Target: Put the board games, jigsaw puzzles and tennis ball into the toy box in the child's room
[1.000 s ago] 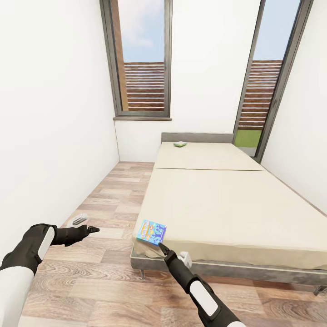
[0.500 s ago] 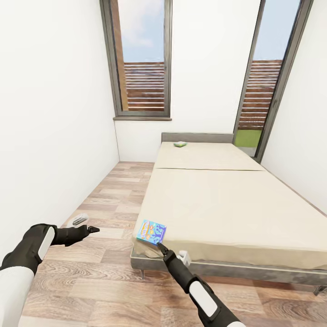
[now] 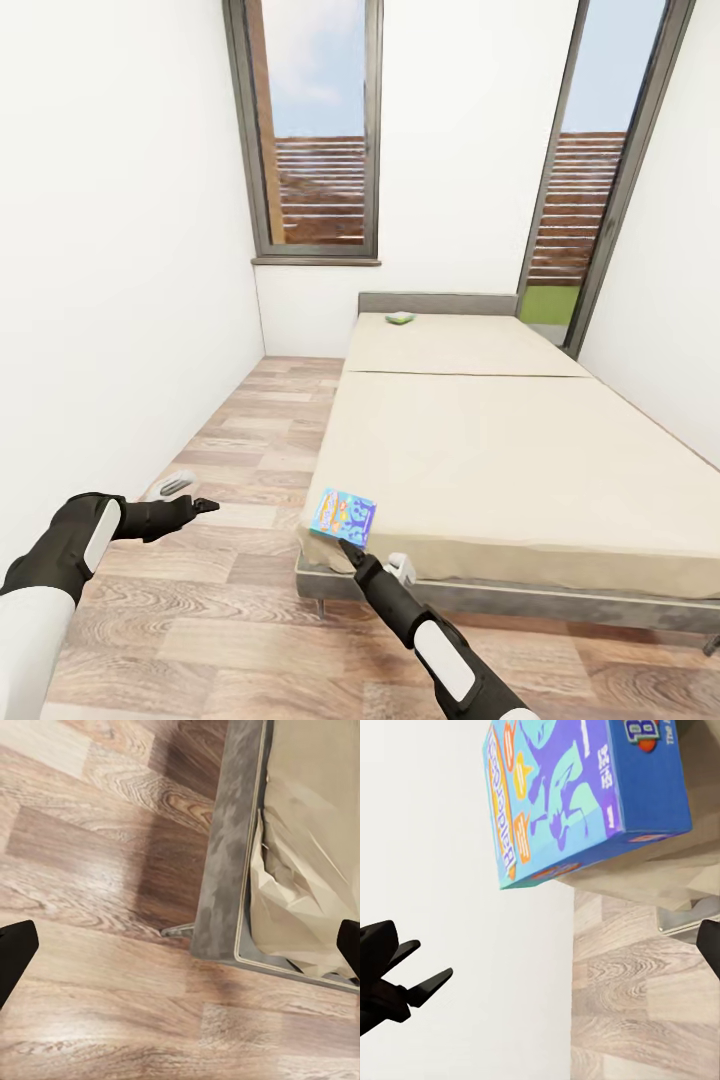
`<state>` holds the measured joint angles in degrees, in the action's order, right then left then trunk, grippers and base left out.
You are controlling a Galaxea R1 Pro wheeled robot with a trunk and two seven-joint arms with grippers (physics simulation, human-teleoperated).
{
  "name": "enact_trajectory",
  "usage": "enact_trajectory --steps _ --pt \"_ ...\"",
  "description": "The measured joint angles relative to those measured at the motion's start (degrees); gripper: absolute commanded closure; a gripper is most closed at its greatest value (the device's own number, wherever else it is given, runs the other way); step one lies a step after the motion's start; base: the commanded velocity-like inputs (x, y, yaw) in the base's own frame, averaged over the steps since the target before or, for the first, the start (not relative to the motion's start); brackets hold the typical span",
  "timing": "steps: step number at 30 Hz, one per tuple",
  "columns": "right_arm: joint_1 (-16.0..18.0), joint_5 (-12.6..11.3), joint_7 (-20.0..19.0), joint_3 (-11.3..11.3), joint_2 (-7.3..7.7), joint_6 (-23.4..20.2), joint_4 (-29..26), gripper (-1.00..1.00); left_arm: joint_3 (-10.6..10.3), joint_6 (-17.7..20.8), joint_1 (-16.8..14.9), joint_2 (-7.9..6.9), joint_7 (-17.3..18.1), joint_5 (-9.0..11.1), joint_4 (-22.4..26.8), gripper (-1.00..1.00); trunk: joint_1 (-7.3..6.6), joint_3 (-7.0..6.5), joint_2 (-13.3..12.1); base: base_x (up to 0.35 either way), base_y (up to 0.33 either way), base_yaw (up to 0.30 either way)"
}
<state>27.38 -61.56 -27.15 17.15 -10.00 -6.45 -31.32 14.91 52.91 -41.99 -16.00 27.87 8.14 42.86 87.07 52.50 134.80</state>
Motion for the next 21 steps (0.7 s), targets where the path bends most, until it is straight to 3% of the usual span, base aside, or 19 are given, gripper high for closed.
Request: enact_trajectory --steps 21 --pt "0.00 -0.36 0.04 -0.11 0.00 -0.01 0.09 -1.00 0.02 0.00 0.02 -0.01 0.00 -0.02 0.00 -1.00 0.00 0.00 0.00 0.025 0.037 0.000"
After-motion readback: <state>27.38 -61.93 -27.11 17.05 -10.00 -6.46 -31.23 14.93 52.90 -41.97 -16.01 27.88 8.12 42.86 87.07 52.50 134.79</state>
